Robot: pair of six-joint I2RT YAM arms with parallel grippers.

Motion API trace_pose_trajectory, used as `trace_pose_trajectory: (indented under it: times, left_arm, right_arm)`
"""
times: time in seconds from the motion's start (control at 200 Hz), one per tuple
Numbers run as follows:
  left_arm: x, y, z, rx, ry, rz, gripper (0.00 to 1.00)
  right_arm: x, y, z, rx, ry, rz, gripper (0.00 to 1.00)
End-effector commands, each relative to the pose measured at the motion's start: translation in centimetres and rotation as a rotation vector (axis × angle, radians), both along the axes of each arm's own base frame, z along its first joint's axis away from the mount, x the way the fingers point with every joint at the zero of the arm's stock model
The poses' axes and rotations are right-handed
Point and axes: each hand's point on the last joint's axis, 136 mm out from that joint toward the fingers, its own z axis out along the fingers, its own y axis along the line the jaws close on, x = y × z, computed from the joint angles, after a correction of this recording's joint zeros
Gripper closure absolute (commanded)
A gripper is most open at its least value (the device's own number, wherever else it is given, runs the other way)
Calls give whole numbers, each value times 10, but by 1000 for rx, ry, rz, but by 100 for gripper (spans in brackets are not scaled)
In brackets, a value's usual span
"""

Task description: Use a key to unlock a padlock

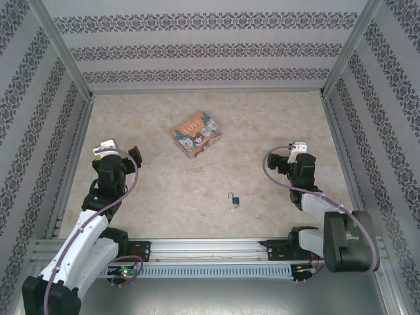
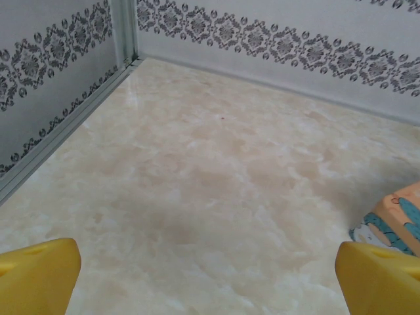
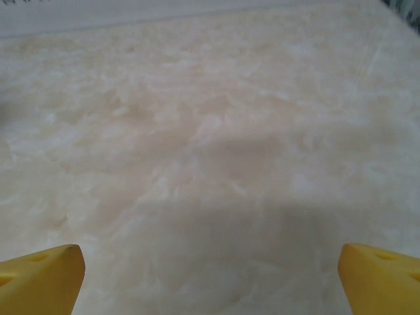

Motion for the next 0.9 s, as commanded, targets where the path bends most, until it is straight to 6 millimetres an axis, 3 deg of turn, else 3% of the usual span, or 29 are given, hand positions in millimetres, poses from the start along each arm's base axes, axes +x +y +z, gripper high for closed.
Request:
trace_pose_trajectory:
  times: [0.0, 0.235, 0.3, 0.405, 0.43, 0.64, 0.894]
  left_arm:
    - [-6, 10, -17, 21, 48, 32, 1]
    - [-4, 17, -34, 47, 104, 40, 1]
    - [-3, 18, -38, 52, 113, 39, 1]
    - [0, 21, -47, 57, 127, 44, 1]
    - [2, 21, -49, 59, 128, 42, 1]
    - [19, 25, -73, 73, 149, 24, 1]
    - [43, 25, -88, 41, 88, -2, 1]
  right_arm:
    - [19, -5, 34, -46, -182, 1, 2]
    - [33, 3, 9, -48, -186, 51, 2]
    - [37, 3, 11, -41, -212, 52, 1]
    - [45, -2, 1, -35, -124, 25, 2]
    - [53, -3, 8, -40, -130, 21, 2]
    - [53, -2, 7, -52, -123, 19, 1]
    - [53, -1, 7, -55, -123, 25, 2]
